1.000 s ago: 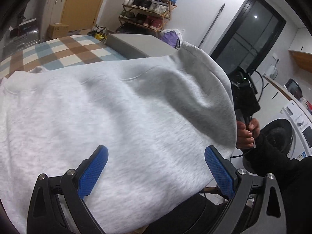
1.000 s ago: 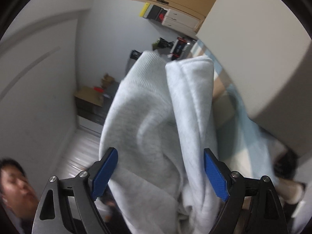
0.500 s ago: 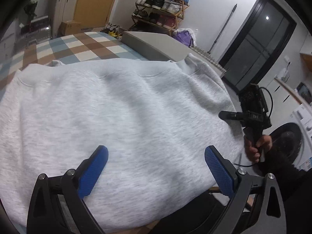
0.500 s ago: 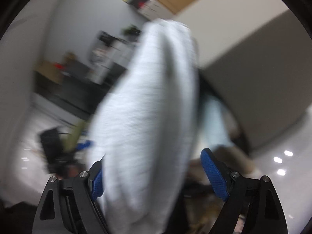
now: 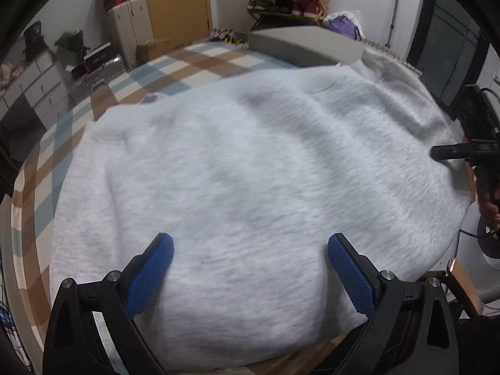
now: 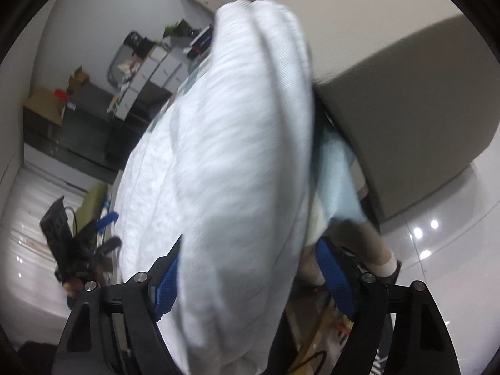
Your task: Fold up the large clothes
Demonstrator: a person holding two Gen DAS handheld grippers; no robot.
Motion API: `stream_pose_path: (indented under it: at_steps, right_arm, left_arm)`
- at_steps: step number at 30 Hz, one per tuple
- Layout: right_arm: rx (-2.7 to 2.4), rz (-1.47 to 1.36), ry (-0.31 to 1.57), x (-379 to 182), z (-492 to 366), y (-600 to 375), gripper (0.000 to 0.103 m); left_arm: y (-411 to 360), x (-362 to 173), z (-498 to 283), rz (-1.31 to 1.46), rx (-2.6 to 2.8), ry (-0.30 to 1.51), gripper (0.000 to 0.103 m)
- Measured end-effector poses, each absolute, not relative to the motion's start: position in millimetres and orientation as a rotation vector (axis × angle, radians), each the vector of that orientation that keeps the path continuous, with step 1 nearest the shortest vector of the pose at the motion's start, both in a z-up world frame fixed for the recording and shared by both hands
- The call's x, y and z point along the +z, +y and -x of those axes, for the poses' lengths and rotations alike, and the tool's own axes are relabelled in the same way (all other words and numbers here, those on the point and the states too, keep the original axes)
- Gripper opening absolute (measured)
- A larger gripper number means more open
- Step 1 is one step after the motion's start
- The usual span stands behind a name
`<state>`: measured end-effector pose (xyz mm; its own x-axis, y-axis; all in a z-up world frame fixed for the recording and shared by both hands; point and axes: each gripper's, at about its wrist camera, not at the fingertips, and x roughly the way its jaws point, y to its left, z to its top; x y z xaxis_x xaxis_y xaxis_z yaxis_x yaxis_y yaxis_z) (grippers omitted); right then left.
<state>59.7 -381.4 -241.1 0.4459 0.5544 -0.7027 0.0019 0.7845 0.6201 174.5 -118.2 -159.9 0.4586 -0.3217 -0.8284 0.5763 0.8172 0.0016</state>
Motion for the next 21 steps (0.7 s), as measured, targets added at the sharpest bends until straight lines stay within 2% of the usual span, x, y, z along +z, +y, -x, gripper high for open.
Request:
stream_pose_path:
  at_steps: [7,9,13,14,15,17,21]
  right_arm:
    - [0.529,-0.576,1.062,-220.1,-64.1,-353.4,0.077]
    - [0.467,-0.574,1.123,-231.3,-74.0,-349.7,0.07]
    - [0.429,-0.592,1.113,-233.9,-90.6,-342.8,0.063]
    - [0.424,-0.593,1.105,-234.6,-89.7,-342.5,0.055]
    - [0.416,-0.582,1.087,-233.8,-90.3,-341.7,0.042]
    - [0.432,-0.551,1.033,-227.0,-91.9,-336.8,0.03]
    - [0.453,-0.479,0.946,-195.8,-98.5,-333.6,0.019]
  left_arm:
    - [-117.6,-167.7,-175.6,-0.289,-0.578,0.952,0.097]
    - [-118.4,-166.8,-174.6,-0.304,-0.58,0.943,0.097]
    - [-119.4,-168.7,-175.4,-0.324,-0.572,0.939,0.097]
    - [-120.6,-169.7,-176.1,-0.321,-0.566,0.944,0.097]
    - [-122.4,-171.4,-178.0,-0.312,-0.564,0.954,0.097]
    - [-131.3,-173.8,-180.9,-0.307,-0.578,0.977,0.097]
    - [-150.6,-172.6,-186.2,-0.326,-0.591,0.989,0.097]
